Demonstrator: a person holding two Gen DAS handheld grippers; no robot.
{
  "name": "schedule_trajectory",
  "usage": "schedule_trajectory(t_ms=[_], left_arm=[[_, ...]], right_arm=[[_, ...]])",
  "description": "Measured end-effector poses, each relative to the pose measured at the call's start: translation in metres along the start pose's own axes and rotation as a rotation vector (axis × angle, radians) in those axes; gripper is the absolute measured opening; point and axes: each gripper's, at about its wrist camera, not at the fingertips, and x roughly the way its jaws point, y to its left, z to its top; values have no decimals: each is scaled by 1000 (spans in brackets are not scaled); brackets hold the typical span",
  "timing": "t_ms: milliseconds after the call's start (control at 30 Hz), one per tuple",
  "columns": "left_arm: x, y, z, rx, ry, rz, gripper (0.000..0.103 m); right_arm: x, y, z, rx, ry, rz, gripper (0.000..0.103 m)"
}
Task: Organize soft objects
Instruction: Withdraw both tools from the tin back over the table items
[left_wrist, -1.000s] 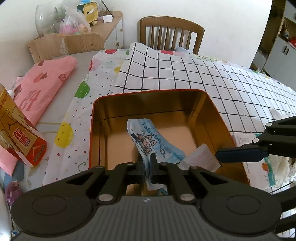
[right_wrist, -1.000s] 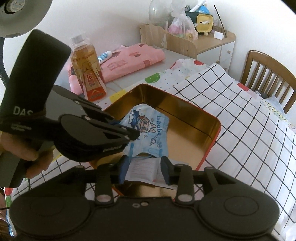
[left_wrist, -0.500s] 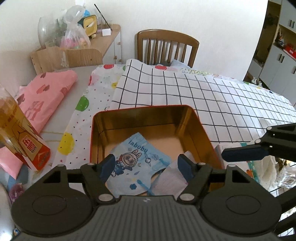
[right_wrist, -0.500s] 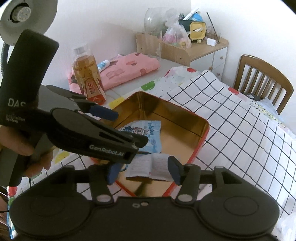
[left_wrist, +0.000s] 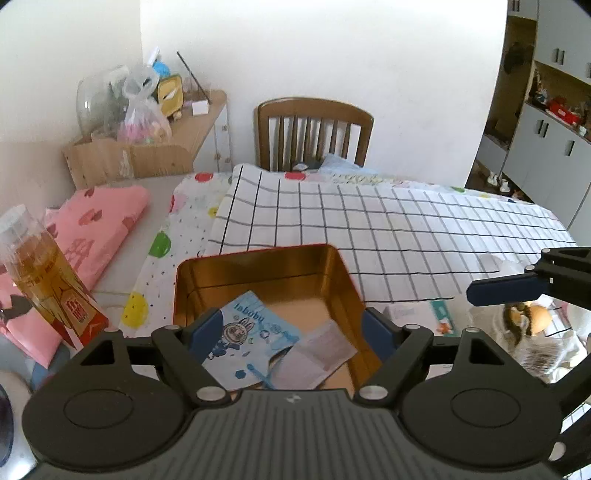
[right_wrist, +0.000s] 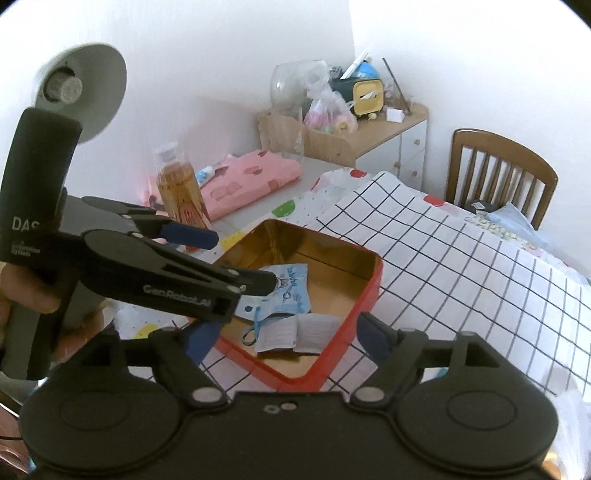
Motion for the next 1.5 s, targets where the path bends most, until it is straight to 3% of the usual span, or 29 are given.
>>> schedule_trajectory(t_ms=[333,667,733,867,1267,1500], left_arm=[[-36,-44,3,49,-68,-50,87],[-40,-103,6,88,-86,-109,88],[-38,-119,7,108,-98,-89,95],[-33,-141,7,122,-115,-109,99],[-9,-199,-6,176,-80,-201,99],[15,-228,-25,193,-36,-208,99]], right_arm=[[-62,-21,-21,36,-65,-47,91],[-115,-61,-57,116,-107,-135,92],[-124,-70,-66,132,-109,-154,93],[-140,-89,-85,180,-110,-187,93],[-160,-124,-140,243,-49,-232,93],[-151,-130,-164,248,18,-219,92]])
